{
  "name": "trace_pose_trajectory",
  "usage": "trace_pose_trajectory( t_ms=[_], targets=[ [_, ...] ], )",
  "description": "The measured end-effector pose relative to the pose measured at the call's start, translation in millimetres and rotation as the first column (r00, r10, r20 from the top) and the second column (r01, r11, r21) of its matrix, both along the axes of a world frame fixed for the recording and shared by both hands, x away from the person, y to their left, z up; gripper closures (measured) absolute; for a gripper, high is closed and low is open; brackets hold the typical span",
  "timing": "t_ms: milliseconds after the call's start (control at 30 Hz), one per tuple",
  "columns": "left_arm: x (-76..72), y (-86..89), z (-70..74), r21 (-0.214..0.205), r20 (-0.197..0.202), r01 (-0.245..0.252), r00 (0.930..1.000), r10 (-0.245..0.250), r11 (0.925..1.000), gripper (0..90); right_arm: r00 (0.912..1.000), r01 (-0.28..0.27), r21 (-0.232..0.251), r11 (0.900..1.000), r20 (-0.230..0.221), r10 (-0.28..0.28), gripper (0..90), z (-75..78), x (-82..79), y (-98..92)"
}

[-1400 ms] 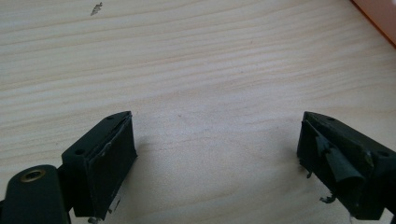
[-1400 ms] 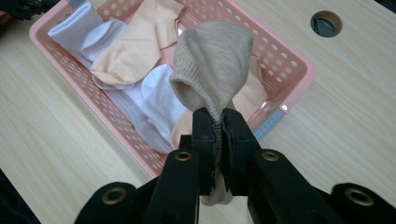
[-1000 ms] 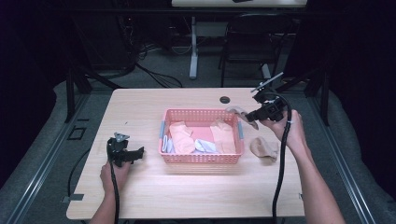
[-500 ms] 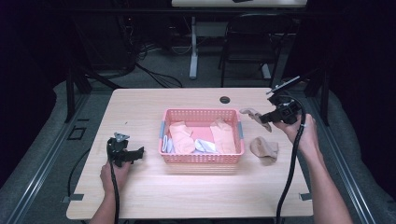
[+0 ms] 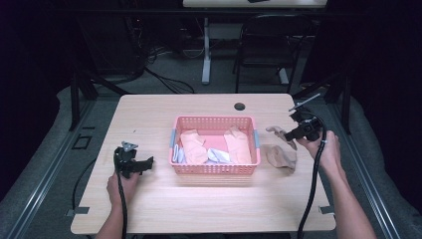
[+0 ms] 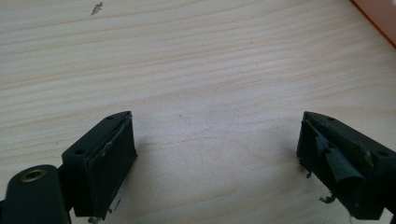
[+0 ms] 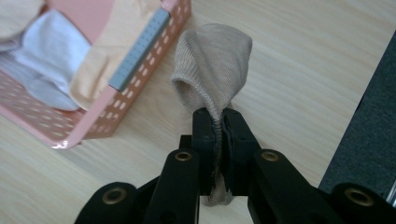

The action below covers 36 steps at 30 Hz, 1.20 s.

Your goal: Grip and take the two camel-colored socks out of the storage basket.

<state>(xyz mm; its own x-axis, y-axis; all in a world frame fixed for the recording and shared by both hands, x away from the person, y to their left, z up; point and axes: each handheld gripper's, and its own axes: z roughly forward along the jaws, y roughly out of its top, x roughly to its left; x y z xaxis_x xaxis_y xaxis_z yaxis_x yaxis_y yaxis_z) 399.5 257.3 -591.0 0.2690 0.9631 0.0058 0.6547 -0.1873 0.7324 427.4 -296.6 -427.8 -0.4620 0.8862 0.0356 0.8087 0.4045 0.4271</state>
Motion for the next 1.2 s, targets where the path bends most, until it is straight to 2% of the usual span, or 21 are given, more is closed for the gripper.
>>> trace_pose_trajectory(
  t_ms=[200,300,400,533,733,767,833,900,1000,1100,1200],
  targets=[
    [0.1,-0.2,-0.1,-0.003,0.002,-0.002,1.0000,0.002,1.0000,11.1,0.9985,0.005,-0.034,0.9994,-0.054,-0.006,85.0,-30.7,12.0,-0.2],
    [0.0,-0.2,-0.1,-0.003,0.002,-0.002,1.0000,0.002,1.0000,11.1,0.9982,0.004,-0.049,0.9988,-0.060,-0.007,85.0,-43.9,16.7,1.5],
    [0.0,-0.2,-0.1,-0.003,0.002,-0.002,1.0000,0.002,1.0000,11.2,0.9965,0.003,-0.042,0.9991,-0.084,-0.007,84.5,-53.5,20.0,2.8],
    [0.0,-0.2,-0.1,-0.003,0.002,-0.002,1.0000,0.002,1.0000,11.1,0.9960,0.019,-0.011,0.9998,-0.088,-0.020,82.9,-60.2,23.8,3.5],
    [0.0,-0.2,-0.1,-0.003,0.002,-0.002,1.0000,0.002,1.0000,11.1,0.9931,0.027,-0.009,0.9996,-0.114,-0.028,81.5,-67.6,27.4,-0.3],
    [0.0,-0.2,-0.1,-0.003,0.002,-0.002,1.0000,0.002,1.0000,11.1,0.9940,0.039,-0.015,0.9991,-0.101,-0.040,80.8,-69.5,26.7,-0.1],
    [0.0,-0.2,-0.1,-0.003,0.002,-0.002,1.0000,0.002,1.0000,11.2,0.9906,0.024,-0.028,0.9993,-0.134,-0.028,76.0,-75.5,27.4,-0.5],
    [0.0,-0.2,-0.1,-0.003,0.001,-0.002,1.0000,0.002,1.0000,11.1,0.9905,0.026,-0.031,0.9992,-0.134,-0.030,72.3,-77.2,26.9,-0.9],
    [0.0,-0.2,-0.1,-0.003,0.001,-0.002,1.0000,0.002,1.0000,11.1,0.9929,0.046,-0.008,0.9989,-0.109,-0.047,59.6,-70.3,24.5,-2.8],
    [0.0,-0.2,-0.1,-0.004,0.002,-0.002,1.0000,0.002,1.0000,11.2,0.9959,0.072,0.009,0.9974,-0.056,-0.071,45.3,-57.9,18.9,-3.9],
    [0.0,-0.2,-0.1,-0.003,0.002,-0.002,1.0000,0.002,1.0000,11.2,0.9969,0.071,0.029,0.9970,-0.035,-0.070,31.5,-46.4,11.4,-4.9]
  ],
)
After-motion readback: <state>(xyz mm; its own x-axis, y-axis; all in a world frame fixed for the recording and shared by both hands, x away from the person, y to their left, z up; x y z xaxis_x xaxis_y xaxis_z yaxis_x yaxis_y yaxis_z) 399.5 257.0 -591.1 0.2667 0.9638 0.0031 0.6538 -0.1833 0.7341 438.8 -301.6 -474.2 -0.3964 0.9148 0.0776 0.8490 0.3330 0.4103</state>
